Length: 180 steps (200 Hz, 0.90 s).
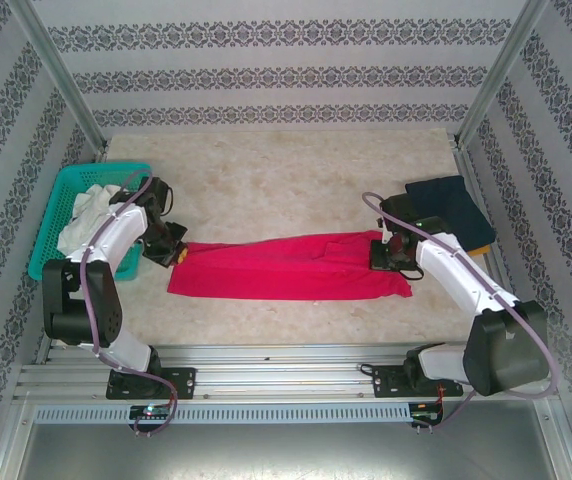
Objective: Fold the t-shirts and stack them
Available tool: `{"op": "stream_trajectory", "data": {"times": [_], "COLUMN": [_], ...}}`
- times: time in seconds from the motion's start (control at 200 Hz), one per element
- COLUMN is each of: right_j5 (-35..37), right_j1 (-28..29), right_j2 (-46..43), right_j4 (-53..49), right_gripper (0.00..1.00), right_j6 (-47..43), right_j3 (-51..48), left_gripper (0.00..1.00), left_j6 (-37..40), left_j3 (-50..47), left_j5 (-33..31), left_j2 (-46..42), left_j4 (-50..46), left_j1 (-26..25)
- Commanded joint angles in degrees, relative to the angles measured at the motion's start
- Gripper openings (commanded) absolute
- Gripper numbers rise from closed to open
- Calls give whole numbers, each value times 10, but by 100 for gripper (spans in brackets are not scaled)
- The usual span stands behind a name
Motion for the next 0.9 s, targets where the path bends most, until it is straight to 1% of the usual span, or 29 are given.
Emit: {"op": "stream_trajectory", "data": {"times": [0.0, 0.11, 0.335, 0.505, 0.754, 0.894], "right_j5": [19, 20, 20, 21, 20, 17], "right_j1": [5, 6, 6, 6, 6, 6], "right_j2": [15, 25, 32, 30, 35, 32], "right_j4": [5, 9, 17, 21, 29, 29], "right_gripper": [0, 0, 0, 0, 0, 0], "right_j6": [7, 5, 7, 9, 11, 14], "right_j3": [-11, -12, -20, -32, -52, -61], "left_gripper": [0, 0, 0, 0, 0, 0], "left_j6": [-13, -19, -19, -20, -18, -14], "left_j3": [-11, -21, -20, -40, -84, -94], "left_j5": [8, 8, 14, 14, 11, 9], "left_j2": [-14, -23, -41, -55, -55, -32], "left_j4": [-3, -8, -30, -34, -19, -1], "left_j1": [0, -8, -9, -9, -9, -9]}}
